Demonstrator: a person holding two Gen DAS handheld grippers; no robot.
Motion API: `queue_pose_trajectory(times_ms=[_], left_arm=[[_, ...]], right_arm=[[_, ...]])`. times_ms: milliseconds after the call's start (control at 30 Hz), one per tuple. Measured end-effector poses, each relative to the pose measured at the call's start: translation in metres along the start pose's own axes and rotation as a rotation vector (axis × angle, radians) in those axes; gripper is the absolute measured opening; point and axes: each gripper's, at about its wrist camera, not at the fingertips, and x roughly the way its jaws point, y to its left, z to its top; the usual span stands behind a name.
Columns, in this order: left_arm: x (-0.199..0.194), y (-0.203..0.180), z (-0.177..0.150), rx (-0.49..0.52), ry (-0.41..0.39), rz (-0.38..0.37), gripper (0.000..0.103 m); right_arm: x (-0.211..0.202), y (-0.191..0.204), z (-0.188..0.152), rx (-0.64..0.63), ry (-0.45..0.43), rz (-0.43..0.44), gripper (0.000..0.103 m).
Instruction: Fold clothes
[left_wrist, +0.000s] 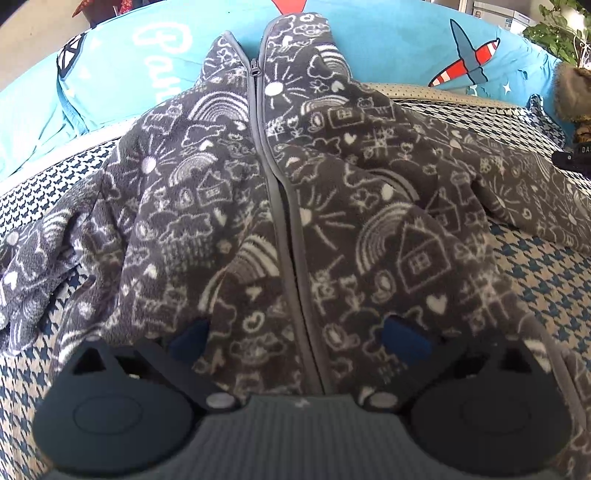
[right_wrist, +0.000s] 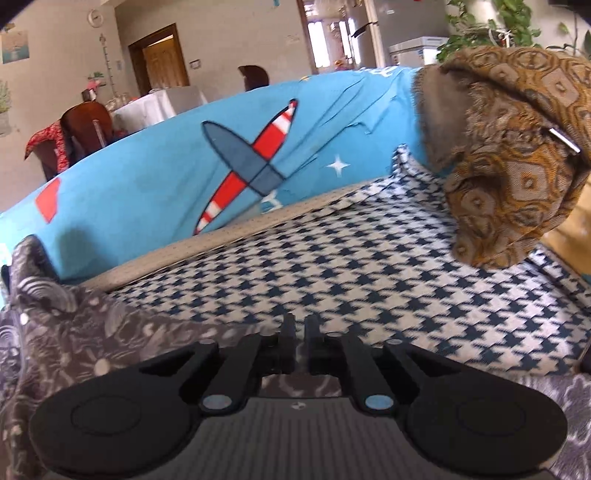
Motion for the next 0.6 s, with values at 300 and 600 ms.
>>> queue_pose_trajectory(times_ms=[300,600], left_arm=[[-0.007,0.006,-0.003,-0.008,-0.015,0.031,0.103],[-0.031,0.018,-0.008,0.002,-0.069,0.043,0.103]], right_arm=[[-0.027,0.03,-0.017,0.046,0.076,0.101,0.047],[-0.059,0.057,-0.036,0.095,0.119,0.18,0.071]])
